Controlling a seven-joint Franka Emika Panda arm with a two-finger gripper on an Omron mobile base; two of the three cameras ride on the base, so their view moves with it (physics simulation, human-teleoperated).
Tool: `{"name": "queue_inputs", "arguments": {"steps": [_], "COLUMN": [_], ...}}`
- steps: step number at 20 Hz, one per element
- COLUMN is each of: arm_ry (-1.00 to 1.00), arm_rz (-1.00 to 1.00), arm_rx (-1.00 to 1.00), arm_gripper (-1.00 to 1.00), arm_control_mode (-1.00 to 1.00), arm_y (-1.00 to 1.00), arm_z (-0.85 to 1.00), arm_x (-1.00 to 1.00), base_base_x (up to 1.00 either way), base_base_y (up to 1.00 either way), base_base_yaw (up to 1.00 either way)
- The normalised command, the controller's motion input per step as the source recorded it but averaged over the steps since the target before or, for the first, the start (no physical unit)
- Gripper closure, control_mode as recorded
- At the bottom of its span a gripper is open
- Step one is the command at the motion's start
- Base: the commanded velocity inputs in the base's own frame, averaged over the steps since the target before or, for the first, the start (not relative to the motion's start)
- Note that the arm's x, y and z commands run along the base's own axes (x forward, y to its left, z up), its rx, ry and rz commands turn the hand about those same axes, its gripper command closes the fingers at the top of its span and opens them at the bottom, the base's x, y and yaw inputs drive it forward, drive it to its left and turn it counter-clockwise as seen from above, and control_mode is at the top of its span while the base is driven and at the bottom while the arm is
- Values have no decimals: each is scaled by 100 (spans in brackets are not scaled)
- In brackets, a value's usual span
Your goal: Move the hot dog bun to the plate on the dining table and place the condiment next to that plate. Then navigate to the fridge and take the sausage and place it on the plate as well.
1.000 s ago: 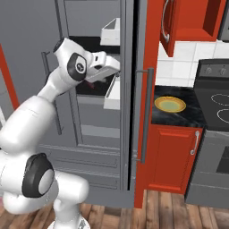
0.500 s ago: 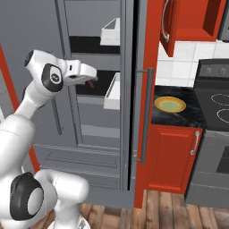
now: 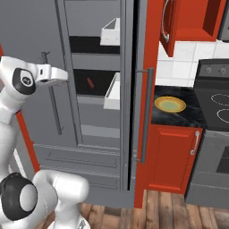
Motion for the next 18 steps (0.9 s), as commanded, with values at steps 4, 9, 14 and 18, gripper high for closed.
{"name": "queue_inputs", "arguments": {"steps": [4,9,14,18], "arm_ry": [-4,0,-2,-1], "arm_rz": [12,18,13,11], "arm_rx": [0,3,8,6], "arm_gripper": [-100,-100,-100,-100], "arm_control_mode": [-100,-100,-100,-100], "arm_y": [91,74,18,1], "arm_z": [17,12,1,-2], "arm_x": [-36,-9,16,37], "base_base_x": [0,0,0,0], "base_base_y": [0,0,0,0], "base_base_yaw": [0,0,0,0]}}
